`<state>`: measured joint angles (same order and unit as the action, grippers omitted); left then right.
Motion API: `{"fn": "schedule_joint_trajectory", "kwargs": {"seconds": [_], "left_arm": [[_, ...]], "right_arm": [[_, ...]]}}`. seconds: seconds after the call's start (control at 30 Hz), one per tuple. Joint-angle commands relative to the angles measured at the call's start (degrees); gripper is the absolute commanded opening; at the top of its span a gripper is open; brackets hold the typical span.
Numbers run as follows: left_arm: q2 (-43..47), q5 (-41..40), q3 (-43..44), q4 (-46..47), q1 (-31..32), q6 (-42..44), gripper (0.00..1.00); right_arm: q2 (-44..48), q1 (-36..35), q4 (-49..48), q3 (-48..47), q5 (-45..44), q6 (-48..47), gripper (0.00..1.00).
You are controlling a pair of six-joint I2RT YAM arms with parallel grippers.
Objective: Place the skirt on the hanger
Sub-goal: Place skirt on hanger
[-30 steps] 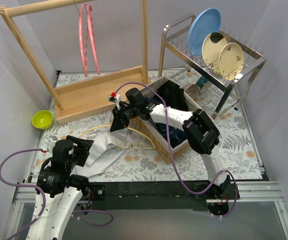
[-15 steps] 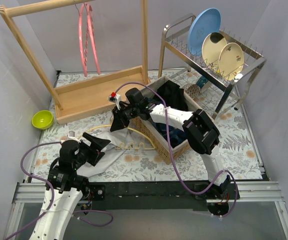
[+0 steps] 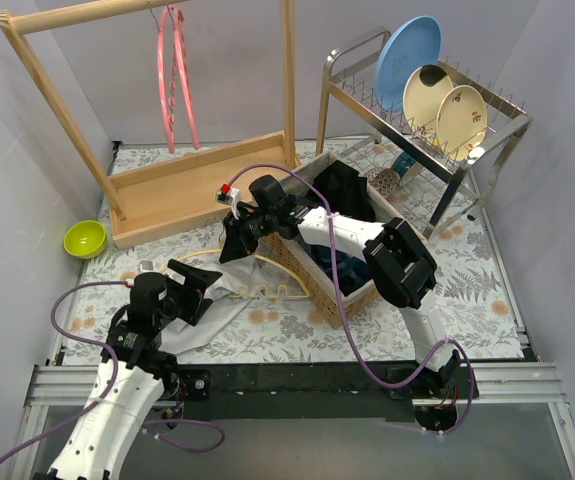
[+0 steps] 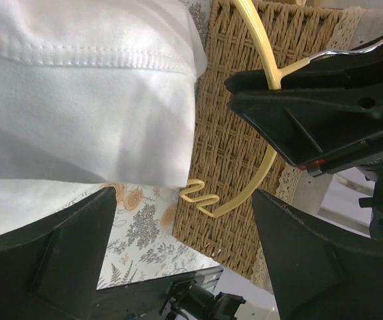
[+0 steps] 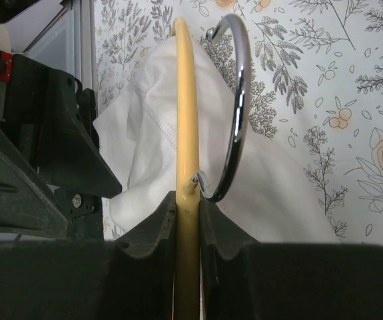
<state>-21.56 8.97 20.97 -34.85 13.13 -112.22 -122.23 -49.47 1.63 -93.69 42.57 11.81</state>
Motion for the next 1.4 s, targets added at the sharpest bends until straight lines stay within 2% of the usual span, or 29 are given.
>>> {"fn": "schedule_joint_trajectory", "kwargs": {"seconds": [0.0,0.13,0.27,0.3,0.37,0.47,0.63,0.83,1.03,1.2,1.37], "left_arm": [[-0.32,-4.22,-0.76,0.31,3.30,-3.34,0.83],[-2.24,-11.41,-1.28,-0.74,9.80,-8.44,0.85],[-8.47,-20.29,-0.23,-0.39,21.20,-14.41,0.84],[-9.89,-24.75,1.08,-0.65,23.15,-17.38,0.83],[-14.09,-29.51,2.75,-3.54,28.07,-20.74,0.81],[-17.54,-34.63,4.69,-4.61,31.34,-25.14,0.74],[-21.68,-39.46,5.04,-3.13,32.58,-28.40,0.72],[-25.11,-40.61,5.83,-0.31,33.37,-29.72,0.72],[-23.70,-41.93,6.71,1.19,33.46,-29.54,0.72],[-22.74,-38.25,7.85,4.09,33.81,-25.33,0.70],[-21.86,-38.50,8.03,3.39,34.60,-26.46,0.71]], "right_arm": [[-0.46,0.34,0.13,-3.08,0.85,0.58,0.01],[-1.34,0.34,-0.04,-3.43,1.20,1.45,0.01],[-1.43,0.43,-0.48,-3.08,1.38,2.25,0.01],[-1.34,0.43,-0.57,-2.82,1.38,2.42,0.01],[-1.25,0.43,-0.75,-2.73,1.55,2.69,0.01],[-1.25,0.43,-1.01,-2.73,1.82,3.04,0.01],[-1.25,0.43,-1.10,-2.29,2.17,2.95,0.01],[-0.99,0.61,-1.10,-2.02,2.52,3.04,0.01],[-1.07,0.61,-1.10,-1.85,2.96,3.39,0.01],[-1.07,0.52,-1.10,-1.67,3.05,3.39,0.01],[-1.25,0.69,-1.10,-1.76,3.14,3.48,0.01]]}}
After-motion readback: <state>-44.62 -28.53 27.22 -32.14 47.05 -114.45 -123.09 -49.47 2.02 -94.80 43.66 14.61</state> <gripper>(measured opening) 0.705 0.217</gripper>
